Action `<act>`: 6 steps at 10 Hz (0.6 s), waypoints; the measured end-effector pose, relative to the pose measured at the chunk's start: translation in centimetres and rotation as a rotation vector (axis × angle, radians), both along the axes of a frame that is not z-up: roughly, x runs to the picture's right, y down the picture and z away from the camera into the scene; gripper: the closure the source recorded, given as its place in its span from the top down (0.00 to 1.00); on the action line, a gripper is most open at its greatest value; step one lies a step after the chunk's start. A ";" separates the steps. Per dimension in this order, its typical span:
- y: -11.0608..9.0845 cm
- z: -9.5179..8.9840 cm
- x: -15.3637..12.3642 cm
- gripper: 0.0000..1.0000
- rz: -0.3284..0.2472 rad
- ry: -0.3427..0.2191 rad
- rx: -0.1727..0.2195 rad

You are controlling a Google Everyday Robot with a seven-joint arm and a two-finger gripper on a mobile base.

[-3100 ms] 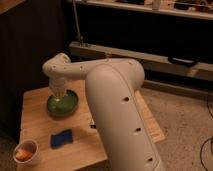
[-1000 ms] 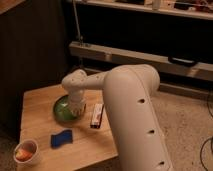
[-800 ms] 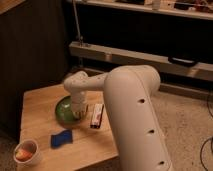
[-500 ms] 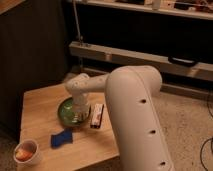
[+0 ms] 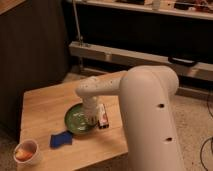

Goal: Push the ceramic bowl across the table

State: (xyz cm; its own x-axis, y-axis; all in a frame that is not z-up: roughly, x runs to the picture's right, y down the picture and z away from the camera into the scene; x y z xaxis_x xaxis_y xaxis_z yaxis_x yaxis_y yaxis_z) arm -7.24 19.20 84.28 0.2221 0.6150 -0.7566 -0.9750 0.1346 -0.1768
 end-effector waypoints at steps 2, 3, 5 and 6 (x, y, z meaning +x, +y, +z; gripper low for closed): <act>0.6 -0.8 0.8 0.00 0.001 0.014 -0.012; 0.9 -0.9 2.1 0.00 -0.001 0.032 -0.014; 1.9 -1.2 4.0 0.00 0.001 0.065 -0.031; 2.3 -1.3 5.0 0.00 0.004 0.082 -0.038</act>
State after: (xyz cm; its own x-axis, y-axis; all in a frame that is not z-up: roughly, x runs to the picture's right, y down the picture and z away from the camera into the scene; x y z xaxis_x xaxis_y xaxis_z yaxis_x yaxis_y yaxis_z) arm -2.27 21.46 82.94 0.1562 0.5864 -0.7948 -0.9869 0.1254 -0.1014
